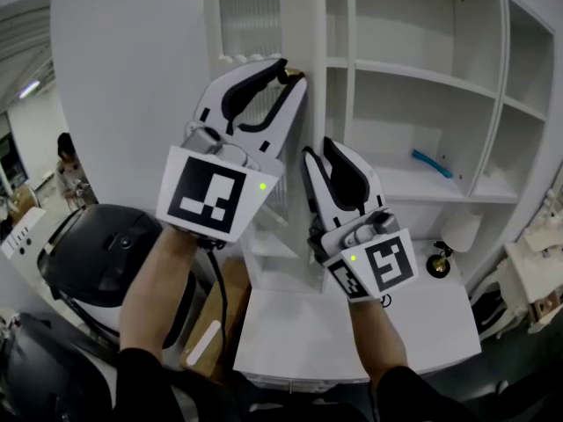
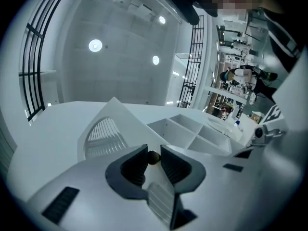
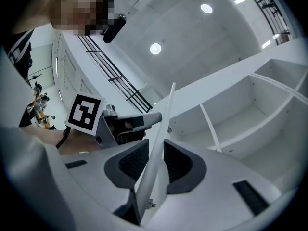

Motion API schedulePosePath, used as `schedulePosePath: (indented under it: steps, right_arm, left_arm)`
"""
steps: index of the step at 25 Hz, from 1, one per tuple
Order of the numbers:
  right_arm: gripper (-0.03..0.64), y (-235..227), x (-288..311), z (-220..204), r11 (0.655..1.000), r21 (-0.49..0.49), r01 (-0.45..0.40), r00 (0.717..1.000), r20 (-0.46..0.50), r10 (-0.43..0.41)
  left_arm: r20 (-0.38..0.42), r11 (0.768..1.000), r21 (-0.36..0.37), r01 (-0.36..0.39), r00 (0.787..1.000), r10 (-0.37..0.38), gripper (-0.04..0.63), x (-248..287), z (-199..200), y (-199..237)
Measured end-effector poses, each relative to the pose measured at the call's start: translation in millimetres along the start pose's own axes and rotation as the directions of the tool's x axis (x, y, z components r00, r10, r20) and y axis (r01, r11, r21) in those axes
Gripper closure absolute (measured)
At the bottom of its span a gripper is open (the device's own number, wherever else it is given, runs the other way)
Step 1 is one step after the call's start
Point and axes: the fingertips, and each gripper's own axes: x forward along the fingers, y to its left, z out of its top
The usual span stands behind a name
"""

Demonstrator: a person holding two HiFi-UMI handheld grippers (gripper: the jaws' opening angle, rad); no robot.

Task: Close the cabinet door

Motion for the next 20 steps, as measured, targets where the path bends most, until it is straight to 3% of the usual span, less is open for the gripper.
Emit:
schedulePosePath:
  steps: [6,11,15,20]
  right_arm:
    - [0.522,-15,3,-8,0.999,0.033,-0.028,1.000,0.000,0.028]
    - [0.522,-20,1,-18,0.999,0.036,-0.032,0.999,-0.019,0.033]
    - [0.522,-27,-2,-29,0.997,0.061,-0.046,0.999,-0.022,0.048]
    - [0.522,-38,-14,-52,0.992,0.115,-0.053,0.998,-0.037,0.058]
  left_arm:
    - [-0.006,0.997,-0.021,-0.070,0.998,0.070,0.502,11,-7,-1]
    - [-0.039,0.992,-0.103,-0.079,0.996,0.076,0.502,16,-16,-3]
    - [-0.034,0.983,-0.130,-0.126,0.992,0.123,0.505,21,-30,1]
    - [-0.052,0.981,-0.131,-0.146,0.989,0.140,0.506,34,-37,-4]
